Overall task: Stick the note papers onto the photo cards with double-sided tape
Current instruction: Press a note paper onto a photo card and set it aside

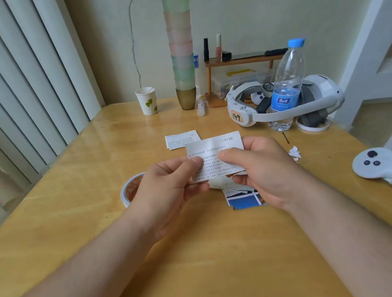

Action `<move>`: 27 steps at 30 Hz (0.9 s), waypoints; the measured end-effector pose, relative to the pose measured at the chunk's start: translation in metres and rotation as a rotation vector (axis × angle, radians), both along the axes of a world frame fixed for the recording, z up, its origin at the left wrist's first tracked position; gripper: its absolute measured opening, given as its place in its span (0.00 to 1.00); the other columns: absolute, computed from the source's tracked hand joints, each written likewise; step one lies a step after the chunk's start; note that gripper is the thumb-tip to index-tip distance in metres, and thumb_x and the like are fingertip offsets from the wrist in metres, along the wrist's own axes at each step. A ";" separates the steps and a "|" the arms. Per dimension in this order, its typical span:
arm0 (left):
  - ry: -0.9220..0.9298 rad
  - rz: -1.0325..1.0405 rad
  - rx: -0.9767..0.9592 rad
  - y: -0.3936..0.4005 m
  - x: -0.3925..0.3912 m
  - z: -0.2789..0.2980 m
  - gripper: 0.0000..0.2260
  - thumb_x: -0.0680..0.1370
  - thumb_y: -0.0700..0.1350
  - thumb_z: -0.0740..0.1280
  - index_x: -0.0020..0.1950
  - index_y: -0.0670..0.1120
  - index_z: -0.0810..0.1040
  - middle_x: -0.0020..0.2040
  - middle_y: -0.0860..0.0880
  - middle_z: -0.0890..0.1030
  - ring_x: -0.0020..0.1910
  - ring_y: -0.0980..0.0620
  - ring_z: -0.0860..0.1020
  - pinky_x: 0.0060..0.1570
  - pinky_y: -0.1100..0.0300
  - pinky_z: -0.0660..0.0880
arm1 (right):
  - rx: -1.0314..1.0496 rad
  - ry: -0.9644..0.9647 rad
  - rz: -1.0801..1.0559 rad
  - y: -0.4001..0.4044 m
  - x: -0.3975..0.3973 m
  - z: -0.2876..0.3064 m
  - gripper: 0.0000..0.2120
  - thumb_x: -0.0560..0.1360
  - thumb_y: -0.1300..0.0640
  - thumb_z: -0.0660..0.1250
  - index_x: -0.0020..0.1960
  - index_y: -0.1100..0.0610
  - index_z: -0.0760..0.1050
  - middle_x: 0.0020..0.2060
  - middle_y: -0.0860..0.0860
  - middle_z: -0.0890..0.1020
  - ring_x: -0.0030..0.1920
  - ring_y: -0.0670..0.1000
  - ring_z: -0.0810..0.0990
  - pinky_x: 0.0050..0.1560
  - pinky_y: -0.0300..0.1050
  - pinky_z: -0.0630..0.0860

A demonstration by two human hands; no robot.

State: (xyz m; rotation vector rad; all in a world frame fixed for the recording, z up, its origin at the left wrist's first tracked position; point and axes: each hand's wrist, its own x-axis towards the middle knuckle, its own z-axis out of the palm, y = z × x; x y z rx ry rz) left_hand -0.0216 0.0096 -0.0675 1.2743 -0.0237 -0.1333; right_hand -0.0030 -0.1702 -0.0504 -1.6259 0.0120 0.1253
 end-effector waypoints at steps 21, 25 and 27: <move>0.097 0.083 -0.090 0.009 0.006 -0.001 0.09 0.83 0.41 0.68 0.48 0.38 0.85 0.49 0.42 0.88 0.37 0.53 0.85 0.41 0.62 0.84 | -1.219 -0.101 0.172 -0.039 0.029 -0.024 0.35 0.73 0.33 0.72 0.75 0.45 0.71 0.62 0.45 0.70 0.71 0.53 0.64 0.70 0.53 0.70; 0.097 0.078 -0.077 0.009 0.005 0.000 0.09 0.84 0.41 0.67 0.49 0.38 0.84 0.47 0.43 0.88 0.36 0.53 0.84 0.42 0.62 0.84 | -1.168 -0.169 0.098 -0.038 0.030 -0.021 0.32 0.68 0.36 0.79 0.68 0.43 0.76 0.56 0.44 0.71 0.67 0.53 0.67 0.66 0.52 0.72; 0.098 0.079 -0.079 0.009 0.005 0.000 0.09 0.84 0.40 0.67 0.49 0.38 0.84 0.47 0.43 0.88 0.36 0.54 0.84 0.41 0.62 0.84 | -1.151 -0.177 0.086 -0.037 0.028 -0.021 0.28 0.67 0.38 0.80 0.64 0.40 0.76 0.54 0.44 0.71 0.64 0.52 0.69 0.64 0.53 0.73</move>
